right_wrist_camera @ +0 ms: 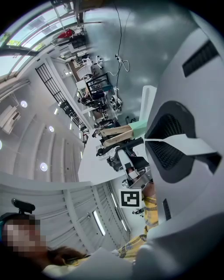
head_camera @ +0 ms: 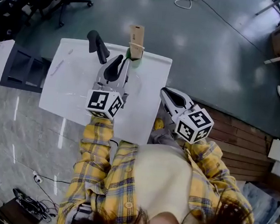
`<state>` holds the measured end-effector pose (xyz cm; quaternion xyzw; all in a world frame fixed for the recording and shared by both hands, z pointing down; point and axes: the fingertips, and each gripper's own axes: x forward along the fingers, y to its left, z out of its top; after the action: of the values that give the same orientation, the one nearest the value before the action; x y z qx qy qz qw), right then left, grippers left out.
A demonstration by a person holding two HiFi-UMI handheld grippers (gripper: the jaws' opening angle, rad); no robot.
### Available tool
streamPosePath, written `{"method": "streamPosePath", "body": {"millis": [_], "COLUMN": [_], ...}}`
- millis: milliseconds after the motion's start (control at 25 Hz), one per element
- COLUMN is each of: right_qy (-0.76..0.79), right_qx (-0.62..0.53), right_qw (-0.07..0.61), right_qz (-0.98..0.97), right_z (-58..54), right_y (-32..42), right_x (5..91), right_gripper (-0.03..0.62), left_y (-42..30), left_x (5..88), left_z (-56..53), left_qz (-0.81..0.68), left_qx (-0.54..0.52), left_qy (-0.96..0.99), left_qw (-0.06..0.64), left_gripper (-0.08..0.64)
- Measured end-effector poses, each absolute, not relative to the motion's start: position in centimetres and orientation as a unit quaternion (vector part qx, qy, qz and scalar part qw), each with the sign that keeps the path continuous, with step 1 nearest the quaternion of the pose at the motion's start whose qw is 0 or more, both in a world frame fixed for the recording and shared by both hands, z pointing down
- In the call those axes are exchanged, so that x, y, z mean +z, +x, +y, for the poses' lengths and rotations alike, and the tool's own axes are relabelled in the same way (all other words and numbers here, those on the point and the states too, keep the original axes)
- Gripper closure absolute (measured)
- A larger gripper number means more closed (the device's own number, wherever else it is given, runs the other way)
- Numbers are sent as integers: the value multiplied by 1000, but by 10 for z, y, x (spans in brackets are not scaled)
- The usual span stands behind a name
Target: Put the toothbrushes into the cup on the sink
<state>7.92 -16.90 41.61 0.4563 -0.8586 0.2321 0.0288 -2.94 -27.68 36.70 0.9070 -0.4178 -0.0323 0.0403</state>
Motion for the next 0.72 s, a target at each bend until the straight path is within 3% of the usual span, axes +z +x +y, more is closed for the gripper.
{"method": "streamPosePath", "body": {"millis": [720], "right_qy": [429], "right_qx": [222], "right_qw": [35], "right_qz": [-875], "right_z": [-170], "right_y": [46], "right_x": [411], "right_gripper": [572], "left_y": [-65], "left_x": [379], "left_z": [-216], "left_qz": [-454], "left_qx": [-31], "left_qy": [885], "left_qw": [100], "left_gripper": [495]}}
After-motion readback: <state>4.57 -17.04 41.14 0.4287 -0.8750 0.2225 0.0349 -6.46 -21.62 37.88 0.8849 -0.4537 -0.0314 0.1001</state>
